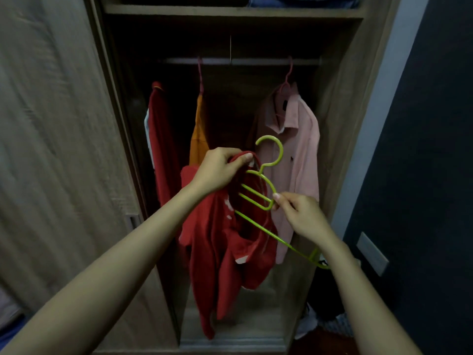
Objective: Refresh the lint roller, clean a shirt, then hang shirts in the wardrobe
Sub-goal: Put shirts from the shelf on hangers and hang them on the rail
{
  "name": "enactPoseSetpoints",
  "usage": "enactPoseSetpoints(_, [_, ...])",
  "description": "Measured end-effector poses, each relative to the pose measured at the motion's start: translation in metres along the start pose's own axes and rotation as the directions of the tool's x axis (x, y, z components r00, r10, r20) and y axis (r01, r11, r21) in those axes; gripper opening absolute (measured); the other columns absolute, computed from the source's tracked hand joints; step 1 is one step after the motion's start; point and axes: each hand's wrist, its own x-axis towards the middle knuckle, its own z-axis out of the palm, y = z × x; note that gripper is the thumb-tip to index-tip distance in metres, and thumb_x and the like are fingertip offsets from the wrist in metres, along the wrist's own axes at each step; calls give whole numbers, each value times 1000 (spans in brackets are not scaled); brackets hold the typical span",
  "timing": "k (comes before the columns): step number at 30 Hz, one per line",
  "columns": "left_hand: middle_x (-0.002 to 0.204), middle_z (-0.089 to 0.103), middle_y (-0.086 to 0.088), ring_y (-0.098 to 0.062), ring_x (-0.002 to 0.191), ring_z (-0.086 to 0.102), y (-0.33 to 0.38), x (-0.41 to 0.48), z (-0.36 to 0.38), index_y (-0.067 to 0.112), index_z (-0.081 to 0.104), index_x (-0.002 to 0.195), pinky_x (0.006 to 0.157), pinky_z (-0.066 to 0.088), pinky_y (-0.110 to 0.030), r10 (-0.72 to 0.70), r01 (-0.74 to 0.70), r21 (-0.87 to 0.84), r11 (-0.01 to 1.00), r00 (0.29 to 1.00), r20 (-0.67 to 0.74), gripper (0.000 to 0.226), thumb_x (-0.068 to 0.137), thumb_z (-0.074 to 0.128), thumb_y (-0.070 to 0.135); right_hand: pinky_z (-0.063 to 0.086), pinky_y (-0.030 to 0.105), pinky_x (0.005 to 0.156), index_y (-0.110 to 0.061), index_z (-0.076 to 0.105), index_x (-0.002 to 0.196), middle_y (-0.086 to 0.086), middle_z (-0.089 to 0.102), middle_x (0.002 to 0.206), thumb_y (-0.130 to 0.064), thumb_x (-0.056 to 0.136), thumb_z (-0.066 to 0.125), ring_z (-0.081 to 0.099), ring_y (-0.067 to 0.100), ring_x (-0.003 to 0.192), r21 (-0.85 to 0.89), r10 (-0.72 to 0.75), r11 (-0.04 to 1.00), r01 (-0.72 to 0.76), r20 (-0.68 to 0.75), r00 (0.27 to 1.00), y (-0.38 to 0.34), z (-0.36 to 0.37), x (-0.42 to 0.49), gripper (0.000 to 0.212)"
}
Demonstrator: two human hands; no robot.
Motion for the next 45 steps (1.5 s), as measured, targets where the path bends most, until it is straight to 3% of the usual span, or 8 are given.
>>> enactPoseSetpoints(9, [113,68,5,-13,106,59,-10,6,-34,24,65,120,96,34,-27,378,-413,321,852,910,168,48,94,39,54,46,42,59,-21,64,67,15,57,56,-50,92,47,55,28,53,132,-11,991,34,-176,984,13,-15,-2,42])
enactPoseSetpoints(16, [76,53,8,-5,74,50,-6,7,-14,30,72,102,74,41,-41,317,-303,170,938,946,-64,36,87,49,54,49,42,59,-23,64,71,-3,64,62,-53,90,49,62,17,59,54,-74,994,91,-254,964,13,-23,9,39])
enactPoseSetpoints(23, [81,65,7,-4,76,58,-9,11,-20,30,73,93,81,44,-46,181,-171,62,983,943,-278,23,86,58,46,39,34,84,-16,60,100,2,59,100,-31,91,58,53,16,96,-255,-222,965,57,-685,694,9,-1,-18,17])
enactPoseSetpoints(27, [88,70,5,-9,84,64,-13,15,-32,32,72,93,85,46,-48,154,-148,44,988,933,-324,24,86,57,49,44,45,75,-17,57,85,-5,57,88,-39,87,56,55,19,86,-144,-45,988,-59,-627,778,25,60,-48,22])
enactPoseSetpoints(33, [89,66,15,-6,88,63,-7,6,-46,28,73,94,88,43,-41,166,-153,64,986,915,-368,17,89,62,39,42,46,99,-10,49,131,10,53,133,-49,74,72,49,27,124,231,531,847,-479,-336,778,50,101,-26,73])
enactPoseSetpoints(37, [87,66,15,-5,87,63,-22,-3,-63,29,72,95,85,48,-49,149,-141,49,989,922,-356,20,89,60,43,51,37,76,-9,70,86,11,71,80,-31,83,70,61,16,77,349,477,855,-384,-239,845,66,86,-7,22])
enactPoseSetpoints(42, [88,64,20,0,85,62,-49,-19,-84,25,71,94,81,45,-16,129,-135,12,991,911,-391,9,91,63,27,40,26,62,6,67,77,10,65,68,-59,71,66,52,8,69,485,335,849,-207,-193,922,65,45,5,66])
enactPoseSetpoints(45, [88,64,18,0,86,61,-63,-27,-92,41,65,94,81,47,-22,117,-120,17,993,910,-398,13,91,63,29,38,20,53,6,67,75,-7,59,60,-35,85,64,49,-1,59,514,345,830,-217,-167,924,51,23,12,43])
